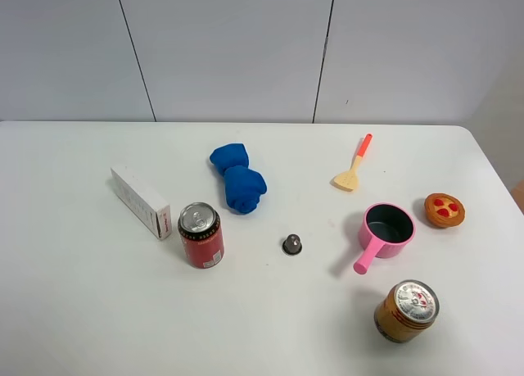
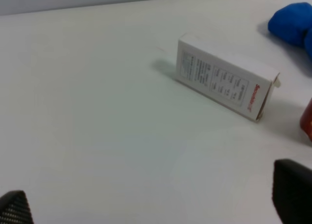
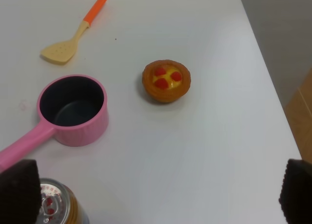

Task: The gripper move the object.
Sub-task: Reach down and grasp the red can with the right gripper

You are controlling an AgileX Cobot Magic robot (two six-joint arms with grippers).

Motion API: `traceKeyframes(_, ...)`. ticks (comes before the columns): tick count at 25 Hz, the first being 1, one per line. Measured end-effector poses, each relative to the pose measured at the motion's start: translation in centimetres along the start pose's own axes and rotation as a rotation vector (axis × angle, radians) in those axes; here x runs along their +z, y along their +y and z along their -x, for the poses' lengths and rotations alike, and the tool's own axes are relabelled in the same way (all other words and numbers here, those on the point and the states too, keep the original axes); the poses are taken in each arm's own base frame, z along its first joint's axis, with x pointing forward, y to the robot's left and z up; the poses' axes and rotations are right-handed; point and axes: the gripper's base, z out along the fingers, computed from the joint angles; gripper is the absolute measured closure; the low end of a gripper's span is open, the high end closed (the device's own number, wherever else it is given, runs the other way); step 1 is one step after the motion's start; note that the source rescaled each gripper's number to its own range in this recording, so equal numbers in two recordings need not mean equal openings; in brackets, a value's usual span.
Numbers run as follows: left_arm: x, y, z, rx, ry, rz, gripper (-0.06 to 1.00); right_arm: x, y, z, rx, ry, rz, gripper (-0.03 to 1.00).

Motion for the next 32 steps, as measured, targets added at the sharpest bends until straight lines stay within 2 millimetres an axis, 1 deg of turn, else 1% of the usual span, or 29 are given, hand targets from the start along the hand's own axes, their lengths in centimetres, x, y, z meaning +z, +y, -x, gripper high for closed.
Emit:
traceKeyframes(7,0.0,0.0,0.0,0.0,0.0,0.0,-0.06,0.0,0.0,0.0,0.002,0.0,0.003,-0.03)
traceKeyframes(12,0.0,0.0,0.0,0.0,0.0,0.0,-0.06,0.0,0.6,0.0,0.049,0.0,0.066,-0.03)
traceKeyframes(14,0.0,0.0,0.0,0.0,0.0,0.0,-0.06,0.4,0.9,0.3,0.066,0.028,0.094,-0.03)
traceKeyframes(16,0.0,0.0,0.0,0.0,0.0,0.0,-0.06,1.2,1.3,0.9,0.085,0.084,0.144,-0.03)
traceKeyframes(18,0.0,0.0,0.0,0.0,0.0,0.0,-0.06,2.2,1.9,1.9,0.102,0.128,0.204,-0.03)
traceKeyframes(22,0.0,0.0,0.0,0.0,0.0,0.0,-0.06,4.9,3.0,4.6,0.105,0.227,0.325,-0.03)
traceKeyframes(25,0.0,0.0,0.0,0.0,0.0,0.0,-0.06,7.4,3.7,6.9,0.074,0.307,0.408,-0.03)
traceKeyframes(30,0.0,0.0,0.0,0.0,0.0,0.0,-0.06,11.1,4.5,11.1,0.001,0.341,0.522,-0.03)
traceKeyframes(32,0.0,0.0,0.0,0.0,0.0,0.0,-0.06,12.6,5.0,12.4,-0.035,0.353,0.558,-0.02)
